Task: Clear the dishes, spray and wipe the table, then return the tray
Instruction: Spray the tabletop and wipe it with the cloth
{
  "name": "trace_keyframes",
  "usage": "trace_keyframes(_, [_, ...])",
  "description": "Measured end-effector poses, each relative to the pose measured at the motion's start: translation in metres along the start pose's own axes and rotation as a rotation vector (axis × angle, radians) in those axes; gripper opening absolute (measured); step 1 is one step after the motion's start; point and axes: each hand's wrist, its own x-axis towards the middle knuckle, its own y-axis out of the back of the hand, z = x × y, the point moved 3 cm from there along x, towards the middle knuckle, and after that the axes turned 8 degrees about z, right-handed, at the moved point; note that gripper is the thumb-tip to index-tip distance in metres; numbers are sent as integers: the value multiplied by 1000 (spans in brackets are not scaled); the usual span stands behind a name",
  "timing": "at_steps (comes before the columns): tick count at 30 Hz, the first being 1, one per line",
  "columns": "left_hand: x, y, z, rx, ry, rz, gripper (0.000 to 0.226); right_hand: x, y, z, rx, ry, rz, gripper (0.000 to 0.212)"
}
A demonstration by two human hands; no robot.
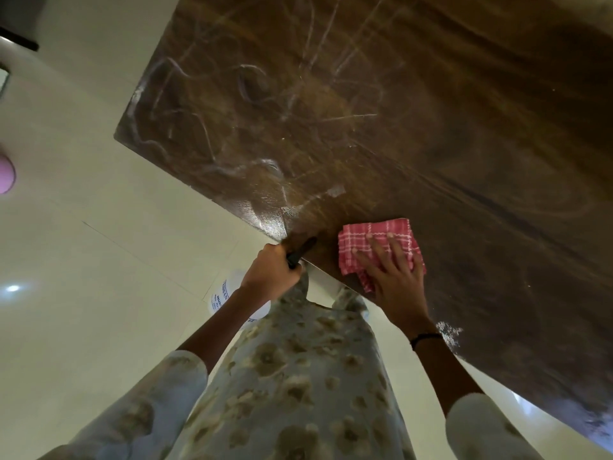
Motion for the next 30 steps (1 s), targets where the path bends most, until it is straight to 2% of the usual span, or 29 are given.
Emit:
trace_keyframes(4, [-2, 2, -20, 27, 49, -45, 18, 12, 0, -8, 24, -74, 14, 92])
trace_keyframes(8, [0, 11, -31, 64, 71, -19, 30, 14, 1, -7, 54, -37, 50, 75])
trace_keyframes(11, [5, 18, -35, 60, 87, -5, 34, 20, 1, -7, 61, -15, 39, 74])
trace_keyframes(13, [9, 21, -37, 53, 100, -14, 29, 28, 1, -9, 69, -19, 47, 73])
trace_keyframes(16, [17, 27, -39, 34, 144, -6, 17, 57, 5, -16, 106, -61, 85, 59])
trace_keyframes(20, [30, 41, -41, -33, 158, 96, 9, 114, 12, -56, 176, -111, 91, 50])
trace_keyframes(25, [45, 58, -39, -80, 66, 96, 47, 131, 3, -124, 178, 123, 112, 58])
trace_keyframes(28, [53, 68, -30, -96, -4, 95, 52, 105, -1, -113, 120, 295, 74, 56])
trace_keyframes(30, [58, 74, -25, -106, -14, 110, 45, 89, 2, -86, 77, 381, 63, 56])
